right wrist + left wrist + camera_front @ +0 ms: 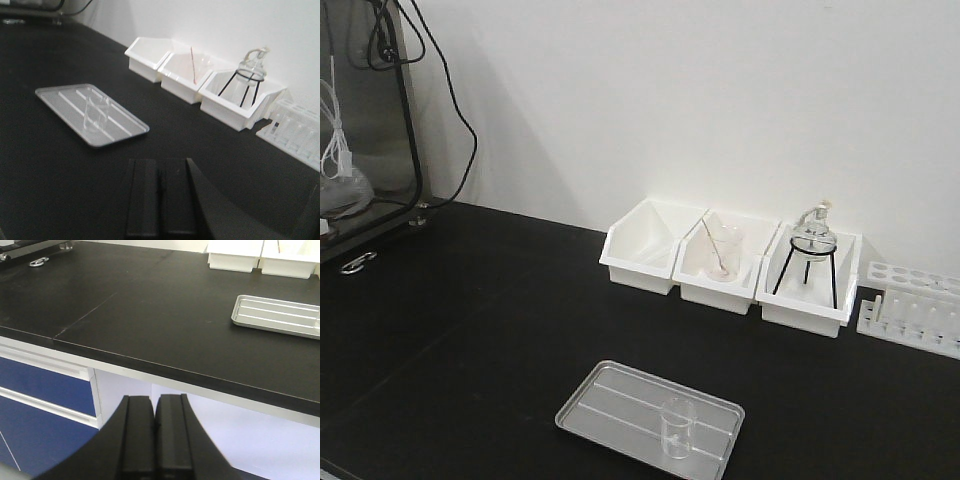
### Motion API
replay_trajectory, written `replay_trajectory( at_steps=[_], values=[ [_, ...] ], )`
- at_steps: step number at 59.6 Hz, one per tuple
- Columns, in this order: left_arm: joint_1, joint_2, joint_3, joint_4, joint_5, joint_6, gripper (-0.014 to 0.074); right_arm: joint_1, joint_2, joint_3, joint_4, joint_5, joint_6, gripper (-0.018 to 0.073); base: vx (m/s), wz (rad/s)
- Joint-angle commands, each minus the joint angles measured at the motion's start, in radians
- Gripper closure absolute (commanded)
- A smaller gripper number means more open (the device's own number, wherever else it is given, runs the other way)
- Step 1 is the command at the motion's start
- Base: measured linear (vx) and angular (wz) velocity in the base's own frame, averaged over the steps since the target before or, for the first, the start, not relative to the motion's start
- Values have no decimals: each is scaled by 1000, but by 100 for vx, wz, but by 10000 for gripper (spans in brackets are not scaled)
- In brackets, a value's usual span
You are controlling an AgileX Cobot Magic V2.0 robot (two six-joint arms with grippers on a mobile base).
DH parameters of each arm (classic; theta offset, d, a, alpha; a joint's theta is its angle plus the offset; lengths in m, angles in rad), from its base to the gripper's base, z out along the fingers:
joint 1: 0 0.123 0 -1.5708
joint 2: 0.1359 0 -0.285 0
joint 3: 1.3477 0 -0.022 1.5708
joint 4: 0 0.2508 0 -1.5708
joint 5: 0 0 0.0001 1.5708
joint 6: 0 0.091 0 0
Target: Move beaker to silver tray on left bench
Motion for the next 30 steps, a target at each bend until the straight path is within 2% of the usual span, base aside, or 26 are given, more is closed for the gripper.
replay_trajectory(
  at_steps=[1,4,6,14,30],
  values=[
    [2,-6,18,-5,-84,0,595,-32,-51,39,81,-81,-60,576,0,0],
    [2,-6,18,-5,-84,0,595,-69,-98,69,124,-83,-60,576,0,0],
    [2,-6,18,-5,-84,0,595,-97,-125,64,155,-31,-60,575,0,0],
    [2,-7,18,-5,-84,0,595,-197,-138,64,154,-23,-64,575,0,0],
    [2,-7,18,-5,-84,0,595,-207,-138,64,157,-26,-60,574,0,0]
  ],
)
